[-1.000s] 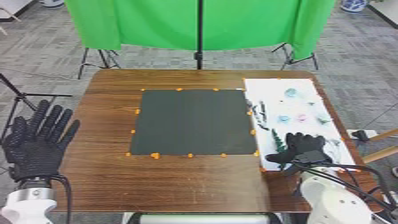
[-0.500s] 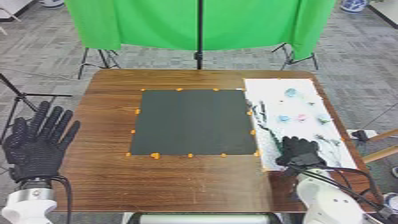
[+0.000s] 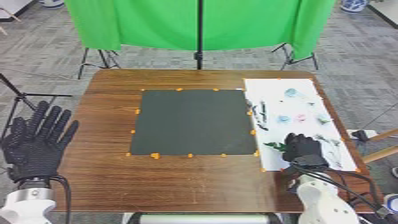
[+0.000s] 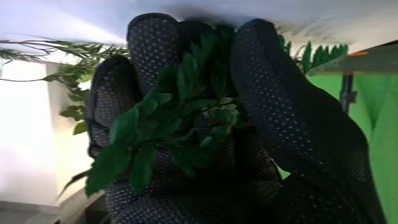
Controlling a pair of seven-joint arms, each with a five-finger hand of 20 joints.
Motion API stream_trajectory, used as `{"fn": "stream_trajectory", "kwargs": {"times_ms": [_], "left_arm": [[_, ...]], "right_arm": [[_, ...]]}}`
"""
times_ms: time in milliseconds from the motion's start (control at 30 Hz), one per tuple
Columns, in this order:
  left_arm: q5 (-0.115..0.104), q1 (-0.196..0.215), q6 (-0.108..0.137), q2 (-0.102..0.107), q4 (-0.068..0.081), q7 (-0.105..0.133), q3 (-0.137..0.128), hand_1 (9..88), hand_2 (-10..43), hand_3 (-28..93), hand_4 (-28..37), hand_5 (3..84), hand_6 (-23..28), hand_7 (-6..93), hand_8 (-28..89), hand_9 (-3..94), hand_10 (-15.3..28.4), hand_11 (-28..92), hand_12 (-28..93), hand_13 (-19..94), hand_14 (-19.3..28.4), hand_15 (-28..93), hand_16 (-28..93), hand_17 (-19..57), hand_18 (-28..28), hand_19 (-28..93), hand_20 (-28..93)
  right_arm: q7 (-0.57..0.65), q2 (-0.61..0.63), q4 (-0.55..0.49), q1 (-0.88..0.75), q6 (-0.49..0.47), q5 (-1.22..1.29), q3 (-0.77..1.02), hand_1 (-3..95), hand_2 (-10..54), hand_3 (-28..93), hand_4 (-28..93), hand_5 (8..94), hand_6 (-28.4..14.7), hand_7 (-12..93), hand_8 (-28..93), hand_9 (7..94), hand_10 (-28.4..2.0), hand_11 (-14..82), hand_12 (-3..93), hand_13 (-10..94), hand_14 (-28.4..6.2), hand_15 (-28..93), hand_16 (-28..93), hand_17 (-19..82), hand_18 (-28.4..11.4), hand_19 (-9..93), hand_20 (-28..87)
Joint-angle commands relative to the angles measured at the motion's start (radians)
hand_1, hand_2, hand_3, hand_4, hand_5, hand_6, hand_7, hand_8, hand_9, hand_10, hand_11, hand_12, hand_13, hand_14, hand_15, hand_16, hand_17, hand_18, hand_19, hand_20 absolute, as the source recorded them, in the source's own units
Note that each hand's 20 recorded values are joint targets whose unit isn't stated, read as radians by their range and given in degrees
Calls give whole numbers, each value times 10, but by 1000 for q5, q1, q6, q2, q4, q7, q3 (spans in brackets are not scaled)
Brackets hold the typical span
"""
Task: Arrange flowers
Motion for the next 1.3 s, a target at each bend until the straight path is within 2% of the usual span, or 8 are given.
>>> {"fn": "stream_trajectory", "kwargs": {"times_ms": [33, 333, 567, 767, 967, 1100, 1200, 1300], "left_arm": [[-5, 15, 1, -7, 6, -7, 7, 274, 87, 742, -283, 394, 51, 137, -102, 340, 129, 168, 91, 263, 111, 206, -49, -31, 105, 180, 103], [-9, 12, -2, 3, 10, -12, 7, 272, 90, 743, -283, 395, 51, 138, -103, 340, 130, 168, 90, 263, 111, 207, -50, -31, 105, 180, 104], [-24, 7, 6, 9, 17, -19, 7, 270, 92, 742, -283, 394, 51, 138, -103, 341, 130, 168, 90, 263, 111, 206, -50, -31, 105, 180, 104], [-32, 10, 16, 21, 18, -17, 0, 269, 92, 743, -283, 394, 51, 138, -103, 341, 130, 168, 90, 263, 111, 207, -50, -30, 105, 180, 104], [-30, -2, 18, 31, 20, -12, 6, 268, 93, 744, -283, 394, 52, 139, -103, 341, 130, 168, 90, 263, 111, 207, -50, -31, 105, 180, 104], [-39, -3, 25, 41, 24, -6, 9, 268, 94, 744, -283, 394, 51, 139, -103, 341, 130, 169, 90, 264, 111, 208, -50, -30, 105, 180, 103], [-49, 1, 36, 50, 26, -1, 10, 268, 94, 744, -283, 395, 52, 139, -103, 341, 129, 169, 90, 264, 111, 209, -50, -30, 105, 180, 103], [-58, 20, 48, 56, 20, 14, 7, 267, 94, 744, -283, 395, 52, 140, -103, 341, 129, 170, 90, 265, 111, 210, -51, -30, 104, 180, 104]], "right_arm": [[2, 18, -8, -34, 28, 24, -41, 654, -95, 659, -281, 728, -3, 384, 227, 860, -80, 125, 491, 770, -48, 358, 467, 365, -252, 788, 388], [16, 52, -96, 112, 141, 183, -96, 647, -95, 676, -278, 733, -4, 381, 234, 863, -79, 129, 501, 774, -48, 363, 473, 368, -254, 795, 393], [6, 50, -96, 295, 146, 247, -212, 645, -95, 680, -277, 731, -6, 380, 237, 864, -79, 130, 503, 773, -48, 366, 475, 368, -254, 797, 394], [-47, -9, -42, 521, 113, 278, -396, 641, -95, 681, -266, 728, -6, 382, 240, 862, -80, 132, 508, 773, -50, 369, 472, 369, -254, 797, 394], [-93, -141, 64, 678, 54, 331, -533, 614, -95, 675, -232, 716, -3, 394, 233, 860, -92, 136, 513, 766, -59, 383, 465, 362, -256, 801, 393], [-119, -220, 128, 755, 30, 354, -601, 612, -95, 673, -228, 715, -5, 395, 231, 860, -94, 139, 513, 765, -61, 391, 459, 360, -257, 802, 393], [-83, -264, 147, 797, 42, 435, -638, 610, -95, 669, -228, 714, -4, 396, 231, 860, -95, 142, 513, 765, -63, 394, 455, 360, -257, 803, 392], [-36, -305, 173, 837, 76, 500, -678, 600, -95, 657, -214, 713, -6, 397, 231, 860, -94, 146, 510, 765, -72, 414, 430, 364, -259, 810, 390]]}}
